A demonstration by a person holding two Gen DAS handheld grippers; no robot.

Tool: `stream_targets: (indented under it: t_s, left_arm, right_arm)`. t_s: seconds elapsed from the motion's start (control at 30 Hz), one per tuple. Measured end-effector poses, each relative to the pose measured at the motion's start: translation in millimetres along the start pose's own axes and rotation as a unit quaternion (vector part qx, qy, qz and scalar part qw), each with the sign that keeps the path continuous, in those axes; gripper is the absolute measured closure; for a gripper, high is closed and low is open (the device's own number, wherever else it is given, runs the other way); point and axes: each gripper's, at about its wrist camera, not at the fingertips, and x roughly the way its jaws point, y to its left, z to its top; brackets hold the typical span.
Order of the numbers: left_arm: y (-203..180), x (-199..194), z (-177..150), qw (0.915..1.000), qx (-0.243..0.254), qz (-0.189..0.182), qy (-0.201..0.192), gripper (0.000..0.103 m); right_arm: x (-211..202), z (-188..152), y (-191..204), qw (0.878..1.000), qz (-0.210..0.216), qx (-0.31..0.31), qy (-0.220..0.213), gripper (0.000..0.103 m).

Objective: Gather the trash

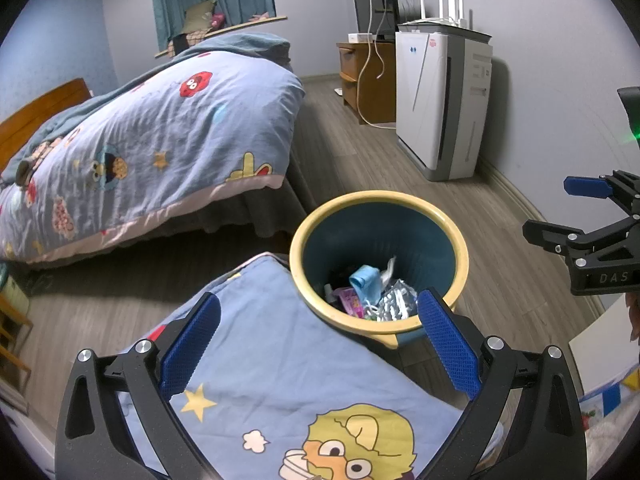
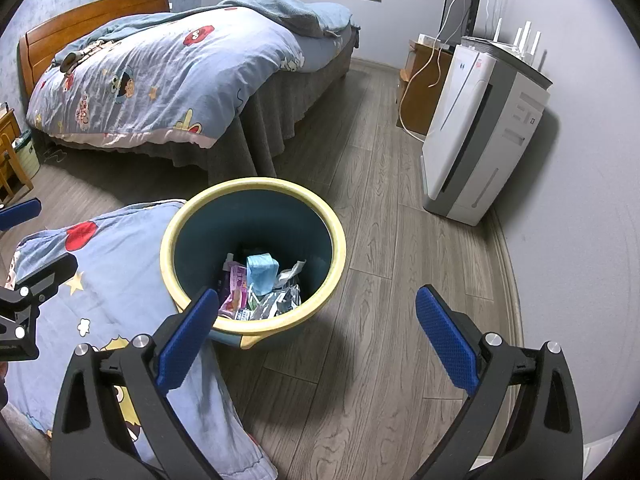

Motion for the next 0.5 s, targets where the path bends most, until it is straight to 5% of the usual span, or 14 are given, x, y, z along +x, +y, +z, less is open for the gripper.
stream_targets:
  t_s: [0.5]
  left_arm:
    - [0.4, -0.5, -0.2, 1.0, 0.0, -0.001, 0.0, 0.005]
  right_arm:
    - [2.5, -1.2, -1.7, 1.0, -0.001, -0.001, 0.002, 0.006]
